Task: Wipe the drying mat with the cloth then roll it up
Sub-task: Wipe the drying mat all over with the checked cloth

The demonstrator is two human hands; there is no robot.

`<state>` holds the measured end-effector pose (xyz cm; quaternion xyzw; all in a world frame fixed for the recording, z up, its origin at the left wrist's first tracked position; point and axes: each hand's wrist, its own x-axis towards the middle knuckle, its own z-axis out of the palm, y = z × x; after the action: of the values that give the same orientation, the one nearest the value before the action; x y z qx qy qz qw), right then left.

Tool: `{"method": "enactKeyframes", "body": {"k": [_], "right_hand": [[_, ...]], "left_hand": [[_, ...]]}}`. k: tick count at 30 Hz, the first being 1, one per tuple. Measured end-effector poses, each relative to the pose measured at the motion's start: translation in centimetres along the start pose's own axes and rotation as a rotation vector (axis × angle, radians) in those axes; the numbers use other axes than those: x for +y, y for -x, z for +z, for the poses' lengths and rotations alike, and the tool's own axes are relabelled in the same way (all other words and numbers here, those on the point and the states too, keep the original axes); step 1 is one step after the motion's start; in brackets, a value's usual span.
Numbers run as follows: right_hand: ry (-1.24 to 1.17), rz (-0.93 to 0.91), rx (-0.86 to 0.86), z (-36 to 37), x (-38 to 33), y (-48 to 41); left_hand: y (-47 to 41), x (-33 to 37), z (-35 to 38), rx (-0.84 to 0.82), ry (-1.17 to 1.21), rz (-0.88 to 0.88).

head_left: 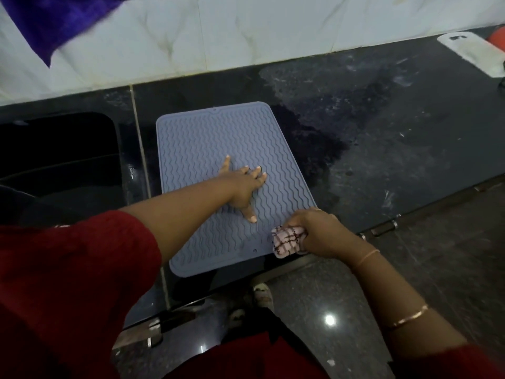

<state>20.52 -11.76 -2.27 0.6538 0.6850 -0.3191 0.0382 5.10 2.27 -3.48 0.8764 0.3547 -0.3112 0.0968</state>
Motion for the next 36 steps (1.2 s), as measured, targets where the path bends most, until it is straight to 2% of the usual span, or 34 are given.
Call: {"method": "enactKeyframes", "body": {"k": [2,6,10,15,17,20,23,27,30,33,36], "right_hand": [[-0.122,-0.018,-0.008,-1.1,-0.1,-0.5],[-0.243,-0.01,0.215,-2.0,-0.7,-2.8],[-0.049,0.016,0.145,-0.1,-0.9,-3.5],[-0.214,-0.062,-0.011,-1.1,0.7,-1.9],[-0.425,-0.082,0.09,-2.2,0.8,-2.3],[-0.672,-0.044,0.325,-4.9,0.9,-4.9],[-0.745,-0.049,0.439,-8.5,1.0,-9.0],[-0.53,-0.074,0.515,-12.5,1.5,-15.9],[-0.294,-0.115,0.481,-14.7,1.5,-21.1],[-0.083,-0.141,0.455,-15.9,1.2,-25.8],[0.09,-0.138,0.367,-15.7,0.7,-28.8]], "left_hand": [[0.0,0.6,-0.3,-0.01,-0.024,-0.021],[0.0,1.1,-1.0,0.002,-0.044,-0.062],[0.1,0.8,-1.0,0.016,-0.074,-0.067],[-0.1,0.6,-1.1,0.007,-0.053,-0.038],[-0.6,0.1,-1.8,0.052,0.075,0.003],[-1.5,-2.1,-3.5,0.223,0.327,0.004],[-3.1,-4.8,-5.1,0.353,0.312,-0.118],[-6.1,-7.5,-7.3,0.321,0.368,-0.243],[-8.4,-8.9,-9.2,0.219,0.224,-0.249],[-10.6,-10.2,-10.5,0.074,0.113,-0.227],[-12.1,-11.3,-11.0,-0.115,0.073,-0.276]]}}
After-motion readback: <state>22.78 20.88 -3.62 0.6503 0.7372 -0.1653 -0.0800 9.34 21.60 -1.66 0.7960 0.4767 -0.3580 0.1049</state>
